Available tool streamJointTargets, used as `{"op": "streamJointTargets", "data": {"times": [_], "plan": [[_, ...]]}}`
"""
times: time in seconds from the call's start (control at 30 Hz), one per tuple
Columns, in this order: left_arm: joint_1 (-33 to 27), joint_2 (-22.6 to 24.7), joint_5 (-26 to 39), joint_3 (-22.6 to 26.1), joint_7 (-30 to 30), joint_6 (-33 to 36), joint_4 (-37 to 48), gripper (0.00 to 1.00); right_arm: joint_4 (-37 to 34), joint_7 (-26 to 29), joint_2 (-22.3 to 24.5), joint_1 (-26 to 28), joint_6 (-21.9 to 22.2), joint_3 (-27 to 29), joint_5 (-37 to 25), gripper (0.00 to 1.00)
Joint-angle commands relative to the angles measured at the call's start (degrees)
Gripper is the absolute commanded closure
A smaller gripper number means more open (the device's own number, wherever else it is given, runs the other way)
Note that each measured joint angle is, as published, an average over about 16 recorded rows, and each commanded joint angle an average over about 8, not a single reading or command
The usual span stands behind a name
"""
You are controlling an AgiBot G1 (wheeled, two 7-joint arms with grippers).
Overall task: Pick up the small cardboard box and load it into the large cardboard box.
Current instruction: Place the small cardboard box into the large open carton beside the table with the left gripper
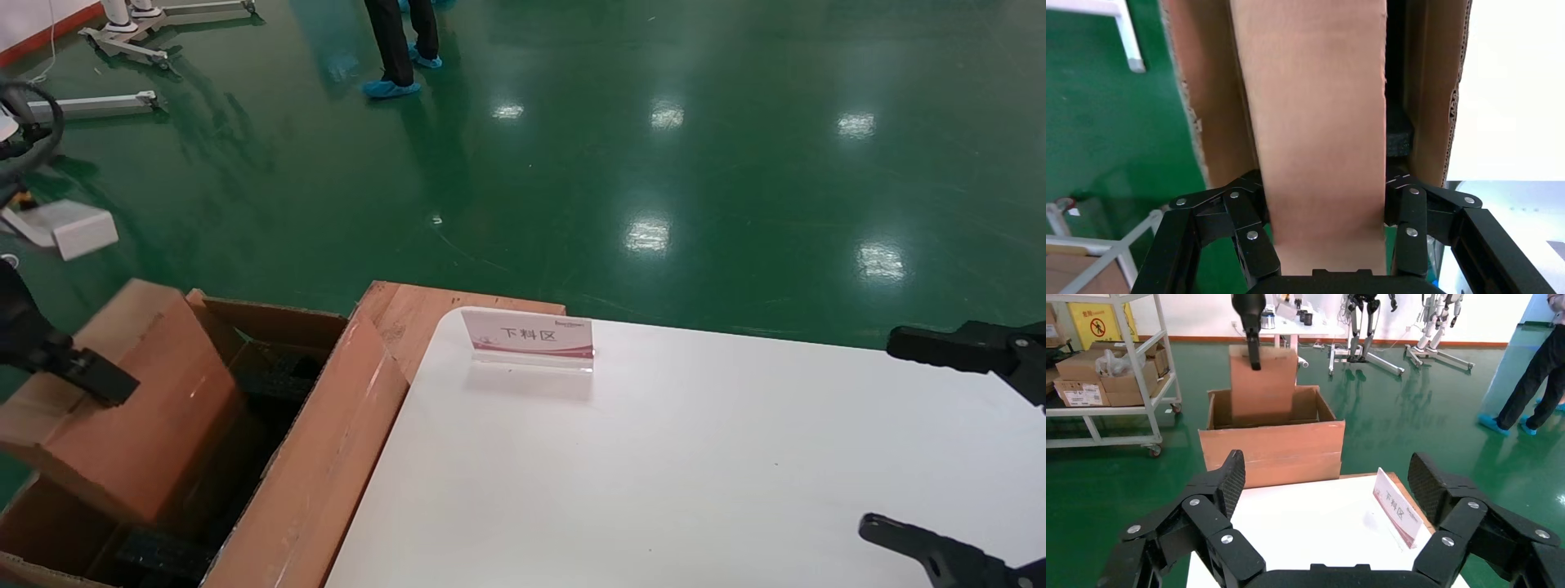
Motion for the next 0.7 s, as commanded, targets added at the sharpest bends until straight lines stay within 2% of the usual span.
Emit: {"op": "streamJointTargets", "data": {"times": [0.03,0.33,0.7], "plan": [[0.55,-1.11,0.43,-0.24,-0.74,-0.59,-0.99,1.0,0.0,0.0,0.0,0.0,0.0,-0.01,0.0,0.0],[1.9,-4.33,2.51,0.36,-1.92,-1.33,-2.91,1.0,0.0,-0.02,0.02,0.01,0.02,-0.04,0.03,0.0],[3.34,-6.35,5.4,0.93,-0.54,-3.15,-1.52,1.0,0.0,-0.04,0.03,0.02,0.03,-0.07,0.05,0.0]]}}
